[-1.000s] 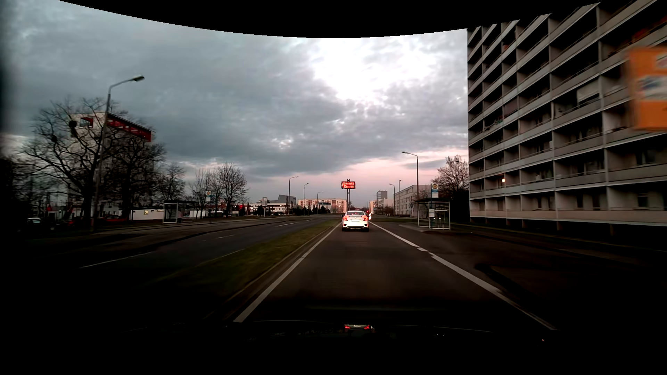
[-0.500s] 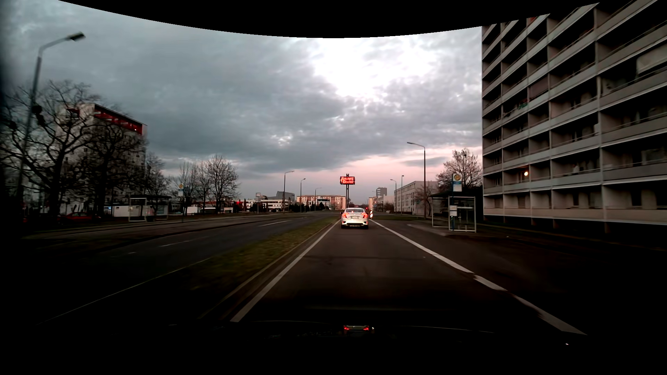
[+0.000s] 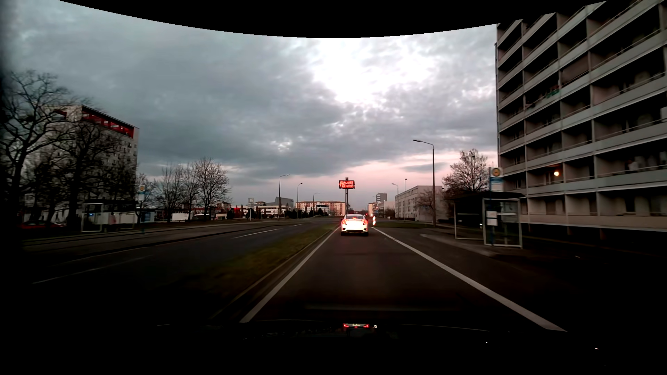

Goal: Follow the waypoints while adhering to traffic rules and regulations

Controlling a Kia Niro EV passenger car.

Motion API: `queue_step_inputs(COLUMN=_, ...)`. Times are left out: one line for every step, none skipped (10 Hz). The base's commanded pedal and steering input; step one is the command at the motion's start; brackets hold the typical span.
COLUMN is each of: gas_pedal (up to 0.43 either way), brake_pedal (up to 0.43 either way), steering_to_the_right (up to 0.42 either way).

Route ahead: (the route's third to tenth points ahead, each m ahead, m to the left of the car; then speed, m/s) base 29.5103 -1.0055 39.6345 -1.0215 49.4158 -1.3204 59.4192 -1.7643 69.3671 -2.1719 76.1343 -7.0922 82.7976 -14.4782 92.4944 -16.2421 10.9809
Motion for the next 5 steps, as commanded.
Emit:
queue_step_inputs(gas_pedal=0.039, brake_pedal=0.0, steering_to_the_right=0.002)
queue_step_inputs(gas_pedal=0.028, brake_pedal=0.0, steering_to_the_right=0.001)
queue_step_inputs(gas_pedal=0.028, brake_pedal=0.0, steering_to_the_right=-0.001)
queue_step_inputs(gas_pedal=0.0, brake_pedal=0.0, steering_to_the_right=-0.003)
queue_step_inputs(gas_pedal=0.0, brake_pedal=0.0, steering_to_the_right=-0.003)
